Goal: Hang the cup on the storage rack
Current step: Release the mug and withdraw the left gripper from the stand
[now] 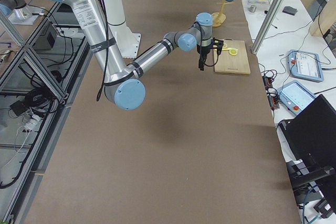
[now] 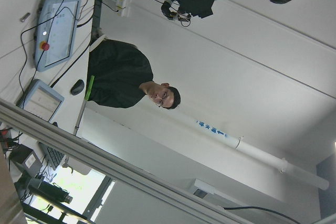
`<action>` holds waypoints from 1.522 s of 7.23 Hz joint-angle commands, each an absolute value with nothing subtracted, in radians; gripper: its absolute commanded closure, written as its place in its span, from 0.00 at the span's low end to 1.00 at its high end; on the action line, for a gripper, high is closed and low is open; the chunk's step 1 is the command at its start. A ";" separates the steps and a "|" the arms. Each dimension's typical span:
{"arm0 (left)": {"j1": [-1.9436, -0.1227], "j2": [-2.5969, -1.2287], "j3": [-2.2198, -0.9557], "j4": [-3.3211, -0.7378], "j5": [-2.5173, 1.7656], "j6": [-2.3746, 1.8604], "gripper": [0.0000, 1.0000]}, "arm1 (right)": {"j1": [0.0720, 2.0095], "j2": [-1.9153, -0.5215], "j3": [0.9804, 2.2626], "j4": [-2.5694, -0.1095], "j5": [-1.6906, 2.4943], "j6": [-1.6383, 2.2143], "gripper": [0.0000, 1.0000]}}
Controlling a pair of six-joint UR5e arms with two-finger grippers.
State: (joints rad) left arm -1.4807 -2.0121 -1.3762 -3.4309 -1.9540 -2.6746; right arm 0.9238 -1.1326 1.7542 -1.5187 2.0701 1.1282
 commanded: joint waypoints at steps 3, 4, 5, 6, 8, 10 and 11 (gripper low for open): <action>-1.580 -1.994 -1.385 -3.268 -1.957 -1.889 0.02 | 0.916 -1.131 1.755 -1.519 2.065 1.134 0.00; -1.580 -1.988 -1.384 -3.184 -1.953 -1.658 0.02 | 0.916 -1.132 1.756 -1.519 2.066 1.134 0.00; -1.601 -1.988 -1.384 -3.112 -1.947 -1.488 0.02 | 0.916 -1.132 1.756 -1.519 2.065 1.134 0.00; -1.653 -1.987 -1.387 -3.011 -1.953 -1.313 0.02 | 0.916 -1.134 1.756 -1.519 2.065 1.134 0.00; -1.756 -1.952 -1.432 -2.740 -2.014 -0.815 0.02 | 0.919 -1.137 1.759 -1.517 2.065 1.134 0.00; -1.789 -1.870 -1.498 -2.498 -2.013 -0.417 0.02 | 0.957 -1.164 1.756 -1.519 2.071 1.112 0.00; -1.796 -1.858 -1.523 -2.365 -2.020 -0.312 0.02 | 1.019 -1.202 1.753 -1.522 2.086 1.004 0.00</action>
State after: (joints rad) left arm -1.7843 -1.8831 -1.4909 -2.5190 -2.0149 -0.4763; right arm 0.9603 -1.1650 1.7559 -1.5191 2.0724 1.0931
